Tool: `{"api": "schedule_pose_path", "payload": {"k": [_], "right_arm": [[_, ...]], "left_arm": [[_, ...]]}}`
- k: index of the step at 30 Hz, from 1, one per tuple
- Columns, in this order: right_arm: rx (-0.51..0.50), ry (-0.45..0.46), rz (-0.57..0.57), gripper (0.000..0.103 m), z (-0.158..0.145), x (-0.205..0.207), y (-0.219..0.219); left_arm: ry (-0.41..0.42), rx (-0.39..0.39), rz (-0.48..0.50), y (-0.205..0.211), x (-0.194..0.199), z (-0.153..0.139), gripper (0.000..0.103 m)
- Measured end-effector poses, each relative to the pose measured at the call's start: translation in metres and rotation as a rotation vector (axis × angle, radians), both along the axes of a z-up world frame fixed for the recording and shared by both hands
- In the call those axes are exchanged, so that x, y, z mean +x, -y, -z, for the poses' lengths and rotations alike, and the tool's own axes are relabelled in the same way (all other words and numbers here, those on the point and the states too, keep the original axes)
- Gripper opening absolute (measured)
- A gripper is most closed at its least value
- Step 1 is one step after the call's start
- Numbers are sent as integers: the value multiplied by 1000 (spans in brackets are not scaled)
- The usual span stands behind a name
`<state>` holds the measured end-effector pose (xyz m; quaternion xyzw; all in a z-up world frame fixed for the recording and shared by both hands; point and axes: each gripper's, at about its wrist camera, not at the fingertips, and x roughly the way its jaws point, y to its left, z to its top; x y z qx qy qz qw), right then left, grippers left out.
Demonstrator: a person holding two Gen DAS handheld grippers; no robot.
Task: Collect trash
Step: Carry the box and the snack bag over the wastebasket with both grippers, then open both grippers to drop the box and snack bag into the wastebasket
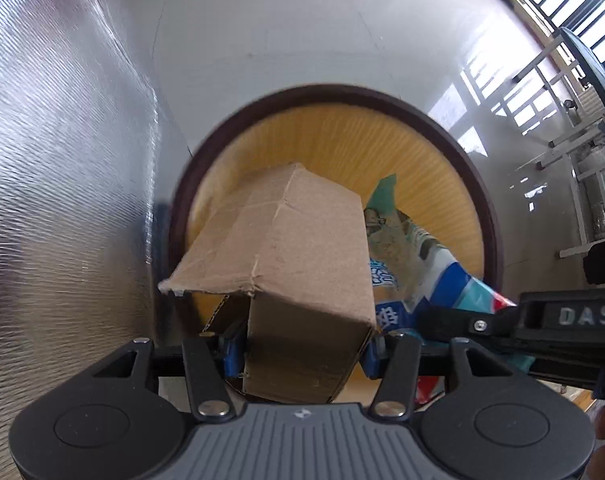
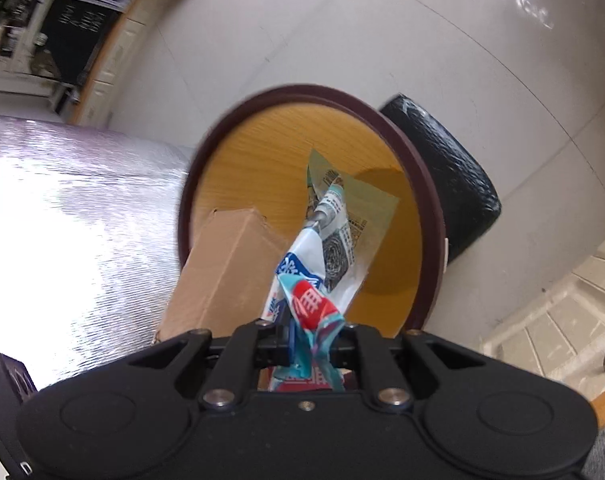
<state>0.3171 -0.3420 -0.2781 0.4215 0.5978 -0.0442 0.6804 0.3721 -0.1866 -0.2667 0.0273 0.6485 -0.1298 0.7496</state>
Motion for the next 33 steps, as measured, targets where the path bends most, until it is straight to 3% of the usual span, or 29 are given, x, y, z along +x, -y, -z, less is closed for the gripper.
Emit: {"api": "schedule_pose_path", "payload": {"k": [4, 11, 18, 19, 22, 23, 25, 33], "right_arm": [[-37, -49, -12, 11, 16, 19, -2], [-174, -31, -137, 12, 24, 55, -1], [-214, 3, -195, 14, 36, 66, 1], [-211, 22, -209, 17, 35, 68, 1], [-221, 50, -265, 34, 29, 74, -5], [-213, 57, -281, 42, 27, 75, -7], [-205, 68, -304, 50, 23, 76, -9], [-257, 65, -324, 57, 7, 67, 5]], "left_arm": [[0, 10, 19, 9, 6, 10, 52], [-6, 9, 22, 18, 17, 32, 52], [-2, 18, 21, 23, 22, 46, 53], [-2, 17, 18, 23, 22, 45, 54], [-11, 5, 19, 27, 22, 47, 76], [-6, 3, 24, 28, 20, 46, 79], [-8, -2, 35, 30, 20, 46, 79], [-13, -9, 35, 28, 7, 42, 79]]}}
